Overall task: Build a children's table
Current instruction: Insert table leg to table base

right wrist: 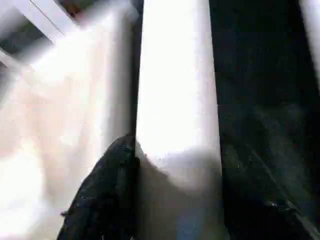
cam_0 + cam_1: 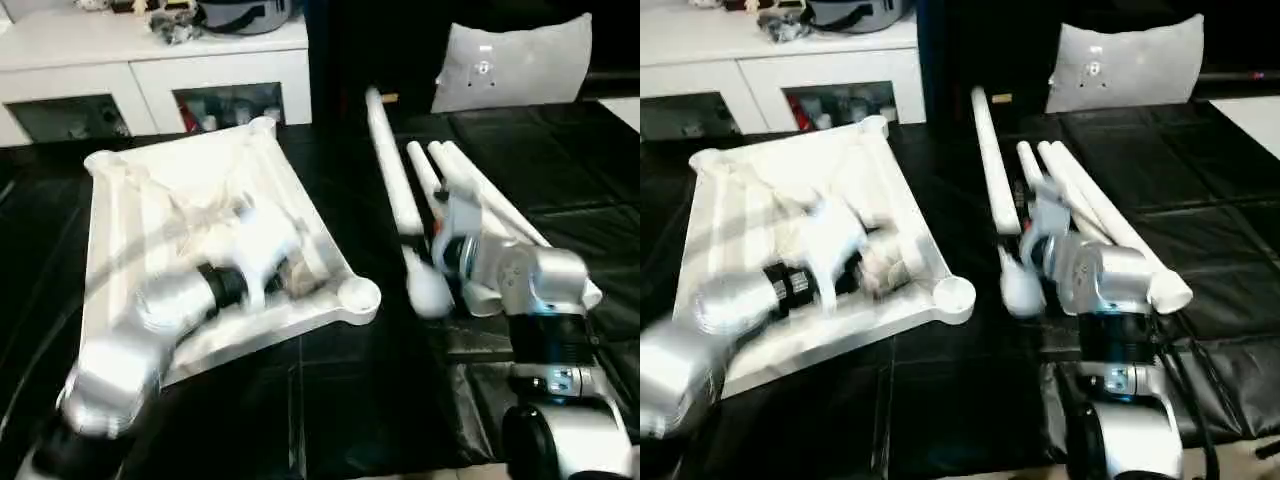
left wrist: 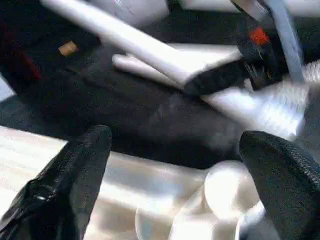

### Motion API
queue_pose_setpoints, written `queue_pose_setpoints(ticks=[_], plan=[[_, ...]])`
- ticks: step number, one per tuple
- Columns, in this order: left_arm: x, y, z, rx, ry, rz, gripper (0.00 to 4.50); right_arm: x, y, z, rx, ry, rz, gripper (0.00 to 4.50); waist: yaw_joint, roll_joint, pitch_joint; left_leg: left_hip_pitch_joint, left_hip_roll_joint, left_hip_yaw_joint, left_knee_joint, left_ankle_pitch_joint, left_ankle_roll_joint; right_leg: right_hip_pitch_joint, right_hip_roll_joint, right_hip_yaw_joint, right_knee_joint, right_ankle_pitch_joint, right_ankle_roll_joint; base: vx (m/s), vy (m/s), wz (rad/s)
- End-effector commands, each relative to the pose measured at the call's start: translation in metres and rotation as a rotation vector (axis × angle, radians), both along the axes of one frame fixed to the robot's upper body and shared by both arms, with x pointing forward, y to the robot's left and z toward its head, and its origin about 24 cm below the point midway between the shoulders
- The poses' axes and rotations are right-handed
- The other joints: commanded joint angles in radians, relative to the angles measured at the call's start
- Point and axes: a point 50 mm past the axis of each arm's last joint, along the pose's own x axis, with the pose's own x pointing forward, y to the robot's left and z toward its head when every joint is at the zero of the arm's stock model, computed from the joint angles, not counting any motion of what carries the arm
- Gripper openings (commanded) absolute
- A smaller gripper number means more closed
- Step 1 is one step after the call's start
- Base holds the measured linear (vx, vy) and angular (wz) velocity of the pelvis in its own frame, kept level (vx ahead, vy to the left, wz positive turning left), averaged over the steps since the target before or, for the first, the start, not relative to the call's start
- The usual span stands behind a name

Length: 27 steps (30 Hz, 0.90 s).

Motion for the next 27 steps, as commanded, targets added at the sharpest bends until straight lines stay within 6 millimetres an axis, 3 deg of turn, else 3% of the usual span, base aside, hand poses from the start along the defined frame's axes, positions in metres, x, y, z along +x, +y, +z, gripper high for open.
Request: queue_pose_setpoints(ticks=[1, 3, 6, 7, 9, 10, 11, 13, 14, 15, 16, 18, 20, 21, 27], plan=[[0.004, 0.004, 0.008, -0.054, -0.008, 0.021, 4.50, -0.001, 0.001, 0.017, 0.086, -0.101, 0.032, 1.86, 0.001, 0.000, -0.071, 0.030, 0.056, -0.021, -0.057, -0.118, -0.037, 0.035, -0.067, 0.028, -0.069, 0.120, -0.228, 0.000, 0.000, 0.00], [0.012, -0.001, 0.030, -0.239, -0.026, 0.037, 4.50, -0.013, 0.000, 0.032, 0.206, -0.237, 0.114, 1.86, 0.006, 0.004, -0.073, 0.031, 0.058, -0.020, -0.052, -0.107, -0.020, 0.037, -0.069, 0.028, -0.067, 0.152, -0.230, 0.000, 0.000, 0.00], [0.015, -0.006, 0.040, -0.360, 0.004, 0.013, 4.50, -0.026, 0.002, 0.038, 0.304, -0.321, 0.208, 1.86, 0.010, 0.001, -0.073, 0.026, 0.057, -0.019, -0.049, -0.085, 0.010, 0.042, -0.071, 0.027, -0.068, 0.184, -0.237, 0.000, 0.000, 0.00], [0.016, -0.009, 0.042, -0.395, 0.020, -0.002, 4.50, -0.032, 0.003, 0.039, 0.342, -0.345, 0.248, 1.85, 0.011, -0.005, -0.073, 0.022, 0.054, -0.021, -0.049, -0.068, 0.033, 0.043, -0.070, 0.025, -0.069, 0.175, -0.241, 0.000, 0.000, 0.00], [0.016, -0.016, 0.045, -0.459, 0.078, -0.051, 4.50, -0.045, 0.004, 0.039, 0.419, -0.381, 0.327, 1.85, 0.014, 0.001, -0.071, 0.022, 0.055, -0.021, -0.048, -0.076, 0.040, 0.041, -0.072, 0.025, -0.072, 0.135, -0.245, 0.000, 0.000, 0.00], [0.016, -0.018, 0.047, -0.483, 0.090, -0.065, 4.50, -0.047, 0.005, 0.038, 0.431, -0.384, 0.340, 1.85, 0.017, -0.001, -0.070, 0.023, 0.058, -0.023, -0.049, -0.087, 0.043, 0.039, -0.073, 0.025, -0.075, 0.103, -0.249, 0.000, 0.000, 0.00], [0.015, -0.021, 0.049, -0.519, 0.102, -0.084, 4.50, -0.050, 0.005, 0.037, 0.443, -0.388, 0.353, 1.85, 0.017, 0.005, -0.070, 0.021, 0.055, -0.023, -0.049, -0.090, 0.037, 0.040, -0.074, 0.024, -0.074, 0.086, -0.252, 0.000, 0.000, 0.00], [0.014, -0.023, 0.055, -0.574, 0.112, -0.109, 4.50, -0.052, 0.006, 0.036, 0.458, -0.393, 0.366, 1.85, 0.018, 0.002, -0.067, 0.023, 0.056, -0.023, -0.052, -0.111, 0.027, 0.037, -0.072, 0.025, -0.081, 0.019, -0.249, 0.000, 0.000, 0.00], [0.013, -0.025, 0.064, -0.658, 0.119, -0.157, 4.50, -0.057, 0.008, 0.036, 0.471, -0.406, 0.392, 1.85, 0.020, 0.012, -0.068, 0.026, 0.056, -0.024, -0.050, -0.118, 0.019, 0.035, -0.073, 0.025, -0.080, 0.008, -0.251, 0.000, 0.000, 0.00], [0.013, -0.025, 0.067, -0.679, 0.123, -0.182, 4.50, -0.060, 0.010, 0.036, 0.477, -0.416, 0.408, 1.85, 0.023, 0.006, -0.065, 0.025, 0.056, -0.023, -0.051, -0.128, 0.017, 0.036, -0.074, 0.027, -0.087, -0.012, -0.250, 0.000, 0.000, 0.00], [0.013, -0.026, 0.067, -0.672, 0.131, -0.199, 4.50, -0.063, 0.013, 0.039, 0.493, -0.428, 0.434, 1.85, 0.025, 0.016, -0.065, 0.027, 0.059, -0.027, -0.056, -0.138, 0.013, 0.032, -0.070, 0.026, -0.087, -0.022, -0.237, 0.000, 0.000, 0.00], [0.014, -0.028, 0.066, -0.663, 0.152, -0.214, 4.50, -0.069, 0.015, 0.042, 0.513, -0.447, 0.474, 1.85, 0.024, 0.010, -0.066, 0.027, 0.058, -0.029, -0.057, -0.136, 0.013, 0.034, -0.068, 0.026, -0.086, -0.015, -0.226, 0.000, 0.000, 0.00], [0.014, -0.029, 0.066, -0.667, 0.163, -0.218, 4.50, -0.071, 0.016, 0.043, 0.519, -0.454, 0.489, 1.85, 0.028, 0.014, -0.066, 0.022, 0.054, -0.027, -0.054, -0.103, 0.023, 0.035, -0.073, 0.027, -0.087, -0.010, -0.207, 0.000, 0.000, 0.00], [0.013, -0.031, 0.068, -0.672, 0.167, -0.235, 4.50, -0.072, 0.017, 0.043, 0.507, -0.456, 0.498, 1.85, 0.030, 0.023, -0.067, 0.022, 0.054, -0.027, -0.053, -0.093, 0.024, 0.034, -0.074, 0.027, -0.088, -0.018, -0.200, 0.000, 0.000, 0.00], [0.013, -0.038, 0.065, -0.633, 0.173, -0.247, 4.50, -0.076, 0.024, 0.044, 0.351, -0.477, 0.525, 1.85, 0.028, 0.019, -0.066, 0.023, 0.058, -0.028, -0.058, -0.100, -0.001, 0.034, -0.071, 0.026, -0.092, -0.037, -0.169, 0.000, 0.000, 0.00]])
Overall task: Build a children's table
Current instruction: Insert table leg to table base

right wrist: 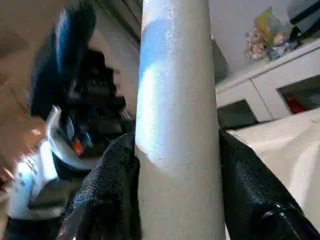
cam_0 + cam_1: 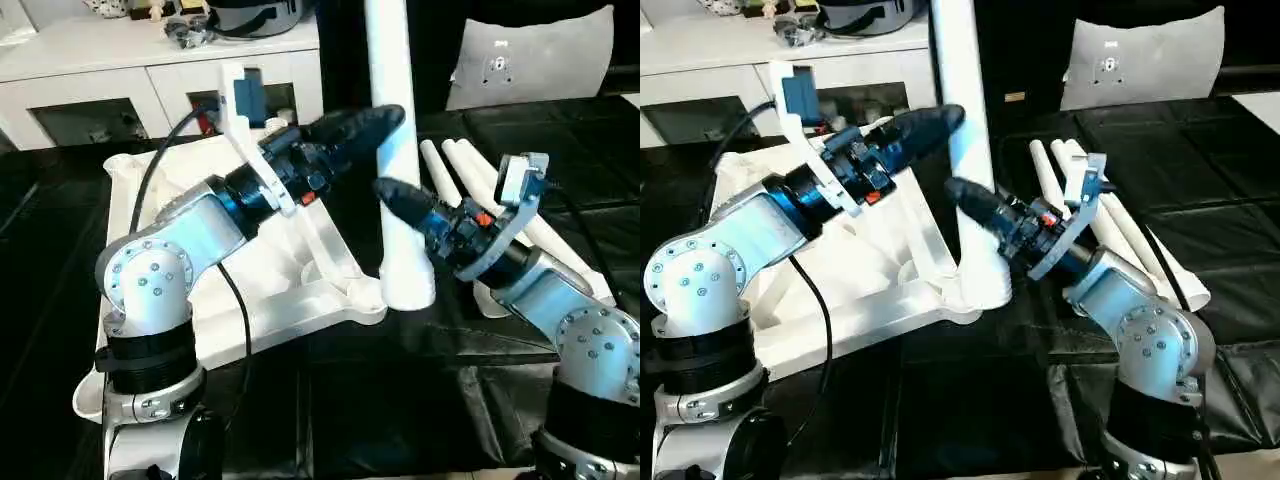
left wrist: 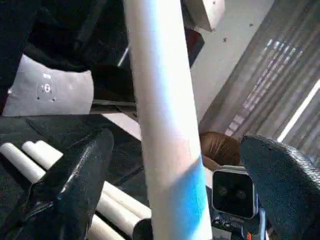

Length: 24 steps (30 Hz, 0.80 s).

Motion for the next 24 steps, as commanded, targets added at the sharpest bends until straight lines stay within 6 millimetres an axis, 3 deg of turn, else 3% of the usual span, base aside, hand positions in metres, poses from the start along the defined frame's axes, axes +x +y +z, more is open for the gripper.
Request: queue_pose_setpoints(ticks=[1, 8, 12, 14, 16, 18, 19, 24], plan=[[0.001, -0.003, 0.001, 0.035, -0.020, 0.020, 4.50, -0.005, 0.013, 0.005, -0.123, -0.096, 0.009, 1.85, 0.002, -0.009, -0.063, 0.025, 0.061, -0.030, -0.060, -0.110, -0.014, 0.033, -0.072, 0.028, -0.091, -0.050, -0.158, 0.000, 0.000, 0.00], [0.002, -0.005, -0.007, 0.133, -0.075, 0.125, 4.32, -0.003, 0.032, -0.001, -0.292, -0.192, -0.089, 1.85, -0.012, -0.005, -0.060, 0.026, 0.061, -0.031, -0.063, -0.154, -0.032, 0.028, -0.071, 0.032, -0.095, -0.080, -0.138, 0.000, 0.000, 0.00], [0.001, -0.007, -0.016, 0.192, -0.124, 0.235, 4.15, 0.002, 0.037, 0.000, -0.346, -0.318, -0.266, 1.85, -0.017, -0.008, -0.061, 0.027, 0.066, -0.031, -0.066, -0.167, -0.037, 0.026, -0.072, 0.033, -0.094, -0.062, -0.137, 0.000, 0.000, 0.00], [0.000, -0.008, -0.017, 0.188, -0.121, 0.257, 4.15, 0.002, 0.037, 0.000, -0.337, -0.326, -0.288, 1.85, -0.021, -0.005, -0.062, 0.027, 0.063, -0.031, -0.066, -0.165, -0.031, 0.028, -0.069, 0.031, -0.091, -0.036, -0.139, 0.000, 0.000, 0.00], [0.000, -0.009, -0.018, 0.152, -0.101, 0.318, 4.15, 0.004, 0.037, 0.000, -0.347, -0.357, -0.357, 1.85, -0.025, -0.014, -0.063, 0.022, 0.066, -0.030, -0.066, -0.146, -0.021, 0.031, -0.072, 0.030, -0.087, 0.015, -0.154, 0.000, 0.000, 0.00], [0.001, -0.008, -0.015, 0.101, -0.083, 0.370, 4.15, 0.005, 0.036, 0.000, -0.344, -0.361, -0.376, 1.85, -0.031, -0.013, -0.063, 0.020, 0.062, -0.029, -0.063, -0.144, -0.007, 0.033, -0.071, 0.029, -0.088, 0.028, -0.167, 0.000, 0.000, 0.00], [0.001, -0.007, -0.014, 0.085, -0.080, 0.380, 4.15, 0.005, 0.036, 0.000, -0.343, -0.359, -0.376, 1.85, -0.033, -0.018, -0.063, 0.018, 0.061, -0.029, -0.062, -0.137, 0.006, 0.036, -0.071, 0.029, -0.089, 0.029, -0.172, 0.000, 0.000, 0.00], [0.003, -0.007, -0.013, 0.094, -0.108, 0.408, 4.15, 0.006, 0.036, -0.005, -0.354, -0.373, -0.391, 1.85, -0.041, -0.017, -0.061, 0.017, 0.060, -0.028, -0.058, -0.131, 0.034, 0.033, -0.071, 0.029, -0.093, -0.002, -0.167, 0.000, 0.000, 0.00]])
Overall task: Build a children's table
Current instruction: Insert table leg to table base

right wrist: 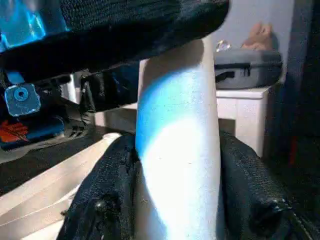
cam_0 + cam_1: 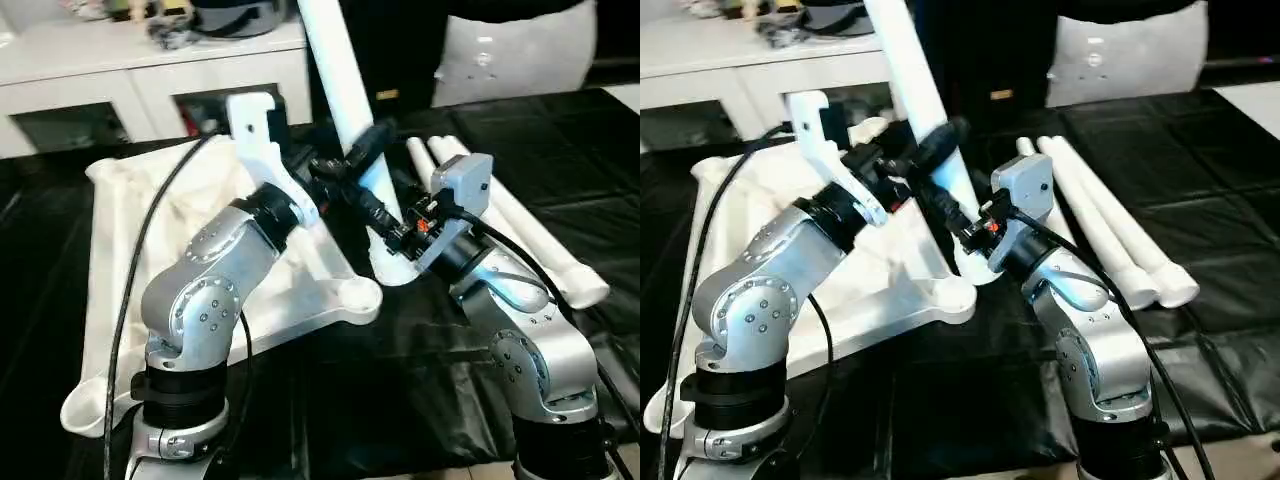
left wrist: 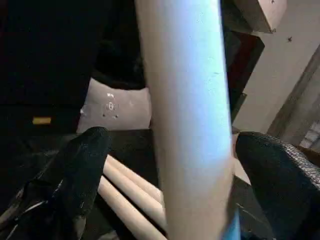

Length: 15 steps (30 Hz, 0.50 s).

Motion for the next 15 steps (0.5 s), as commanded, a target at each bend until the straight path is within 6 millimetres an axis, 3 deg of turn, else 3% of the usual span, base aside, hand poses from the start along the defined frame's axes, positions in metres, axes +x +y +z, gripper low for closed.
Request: queue_pose_setpoints(ticks=[1, 5, 10, 15], plan=[[0.0010, 0.0036, 0.0022, 0.049, -0.034, 0.027, 4.15, -0.0006, 0.0034, -0.0023, 0.000, -0.012, 0.002, 1.85, -0.001, -0.019, -0.061, 0.022, 0.061, -0.028, -0.057, -0.128, 0.034, 0.034, -0.071, 0.030, -0.084, -0.005, -0.175, 0.000, 0.000, 0.00], [0.0003, 0.0015, -0.0034, 0.114, -0.033, 0.015, 4.15, -0.0008, 0.0050, -0.0032, -0.001, -0.022, 0.002, 1.85, -0.007, -0.013, -0.063, 0.024, 0.063, -0.030, -0.057, -0.123, 0.036, 0.034, -0.069, 0.027, -0.079, 0.018, -0.182, 0.000, 0.000, 0.00], [-0.0006, -0.0017, -0.0056, 0.118, -0.016, 0.014, 4.15, -0.0009, 0.0080, -0.0047, -0.020, -0.039, 0.012, 1.85, -0.007, -0.017, -0.065, 0.023, 0.063, -0.029, -0.053, -0.105, 0.051, 0.036, -0.070, 0.026, -0.074, 0.076, -0.202, 0.000, 0.000, 0.00], [-0.0005, -0.0014, -0.0071, 0.121, -0.011, 0.019, 4.15, -0.0002, 0.0088, -0.0056, -0.024, -0.047, 0.017, 1.85, -0.006, -0.016, -0.064, 0.023, 0.063, -0.029, -0.052, -0.108, 0.060, 0.036, -0.072, 0.026, -0.074, 0.057, -0.209, 0.000, 0.000, 0.00]])
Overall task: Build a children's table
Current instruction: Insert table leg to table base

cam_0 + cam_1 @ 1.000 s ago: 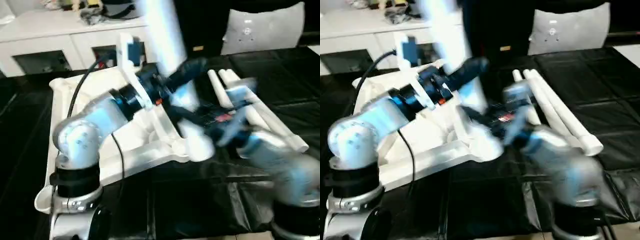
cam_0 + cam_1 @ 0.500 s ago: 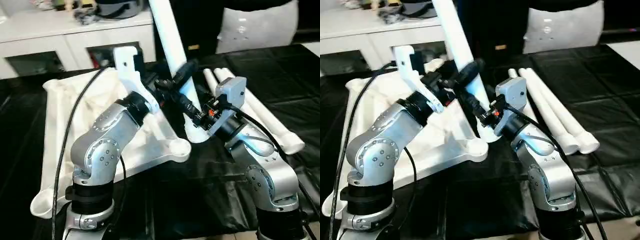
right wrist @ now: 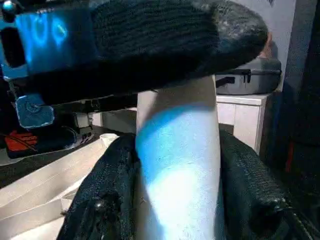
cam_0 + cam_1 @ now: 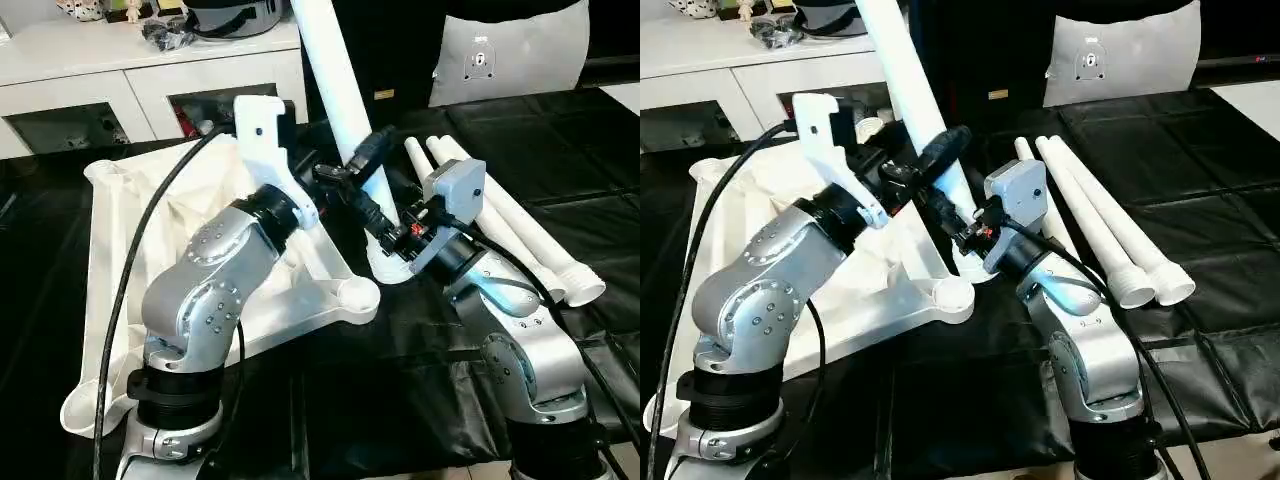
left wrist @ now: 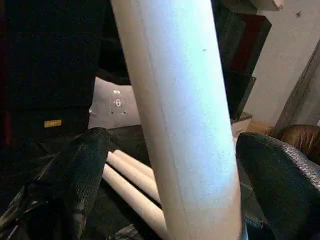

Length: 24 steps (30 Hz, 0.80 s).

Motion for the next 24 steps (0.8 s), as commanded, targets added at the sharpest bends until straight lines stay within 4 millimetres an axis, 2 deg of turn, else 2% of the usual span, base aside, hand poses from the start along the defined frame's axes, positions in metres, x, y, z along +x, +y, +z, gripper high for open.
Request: queue_pose_setpoints(ticks=[1, 3, 4, 8, 14, 15, 17, 18, 19, 20, 21, 23, 24], plan=[[0.001, 0.003, -0.003, 0.016, 0.013, 0.022, 4.15, 0.000, 0.002, 0.000, -0.005, -0.014, 0.014, 1.85, 0.002, -0.019, -0.064, 0.026, 0.063, -0.028, -0.054, -0.107, 0.058, 0.037, -0.071, 0.027, -0.074, 0.054, -0.209, 0.000, 0.000, 0.00], [0.002, 0.006, -0.003, 0.046, -0.001, 0.038, 4.15, 0.001, 0.003, -0.002, -0.021, -0.017, 0.013, 1.85, 0.002, -0.018, -0.065, 0.025, 0.062, -0.028, -0.053, -0.107, 0.060, 0.036, -0.072, 0.026, -0.075, 0.048, -0.209, 0.000, 0.000, 0.00], [0.001, 0.008, -0.004, 0.079, -0.010, 0.043, 4.15, 0.000, 0.003, -0.003, -0.024, -0.016, 0.014, 1.85, 0.004, -0.024, -0.066, 0.025, 0.062, -0.028, -0.053, -0.099, 0.064, 0.037, -0.072, 0.027, -0.072, 0.051, -0.208, 0.000, 0.000, 0.00], [0.002, 0.012, -0.008, 0.158, -0.030, 0.075, 4.15, 0.001, 0.006, -0.005, -0.042, -0.019, 0.023, 1.85, 0.004, -0.019, -0.066, 0.027, 0.064, -0.029, -0.053, -0.095, 0.068, 0.034, -0.071, 0.026, -0.072, 0.050, -0.203, 0.000, 0.000, 0.00], [0.004, 0.016, -0.010, 0.194, -0.040, 0.102, 4.15, 0.003, 0.009, -0.009, -0.062, -0.020, 0.025, 1.85, 0.004, -0.019, -0.065, 0.027, 0.064, -0.029, -0.054, -0.107, 0.059, 0.034, -0.071, 0.025, -0.070, 0.052, -0.210, 0.000, 0.000, 0.00], [0.004, 0.016, -0.010, 0.194, -0.039, 0.102, 4.15, 0.003, 0.009, -0.009, -0.062, -0.020, 0.025, 1.85, 0.006, -0.027, -0.066, 0.025, 0.064, -0.028, -0.053, -0.098, 0.063, 0.036, -0.074, 0.026, -0.068, 0.061, -0.215, 0.000, 0.000, 0.00], [0.004, 0.018, -0.010, 0.185, -0.032, 0.110, 4.15, 0.002, 0.011, -0.009, -0.061, -0.018, 0.031, 1.85, 0.007, -0.027, -0.066, 0.025, 0.064, -0.028, -0.052, -0.096, 0.068, 0.033, -0.073, 0.026, -0.068, 0.057, -0.217, 0.000, 0.000, 0.00], [0.004, 0.019, -0.011, 0.192, -0.033, 0.115, 4.15, 0.002, 0.014, -0.011, -0.062, -0.015, 0.038, 1.85, 0.007, -0.038, -0.065, 0.025, 0.064, -0.026, -0.052, -0.101, 0.072, 0.033, -0.072, 0.026, -0.071, 0.049, -0.217, 0.000, 0.000, 0.00], [0.004, 0.020, -0.011, 0.195, -0.033, 0.119, 4.15, 0.002, 0.015, -0.012, -0.064, -0.013, 0.043, 1.85, 0.009, -0.041, -0.065, 0.024, 0.063, -0.025, -0.052, -0.102, 0.074, 0.033, -0.074, 0.027, -0.071, 0.037, -0.217, 0.000, 0.000, 0.00], [0.003, 0.021, -0.011, 0.197, -0.034, 0.124, 4.15, 0.002, 0.016, -0.013, -0.066, -0.010, 0.048, 1.85, 0.011, -0.035, -0.065, 0.025, 0.064, -0.027, -0.052, -0.103, 0.073, 0.032, -0.075, 0.027, -0.069, 0.029, -0.218, 0.000, 0.000, 0.00], [0.003, 0.021, -0.012, 0.198, -0.034, 0.127, 4.15, 0.002, 0.017, -0.014, -0.068, -0.008, 0.051, 1.85, 0.009, -0.048, -0.064, 0.025, 0.065, -0.025, -0.054, -0.109, 0.072, 0.030, -0.072, 0.027, -0.072, 0.018, -0.216, 0.000, 0.000, 0.00], [0.003, 0.023, -0.012, 0.202, -0.035, 0.143, 4.15, 0.002, 0.020, -0.016, -0.069, -0.002, 0.059, 1.85, 0.014, -0.041, -0.063, 0.027, 0.066, -0.026, -0.055, -0.122, 0.063, 0.027, -0.075, 0.027, -0.071, -0.002, -0.218, 0.000, 0.000, 0.00], [0.002, 0.026, -0.012, 0.205, -0.037, 0.156, 4.15, 0.003, 0.022, -0.017, -0.070, 0.001, 0.064, 1.85, 0.011, -0.055, -0.062, 0.026, 0.068, -0.026, -0.058, -0.134, 0.056, 0.027, -0.072, 0.028, -0.073, -0.006, -0.215, 0.000, 0.000, 0.00]])
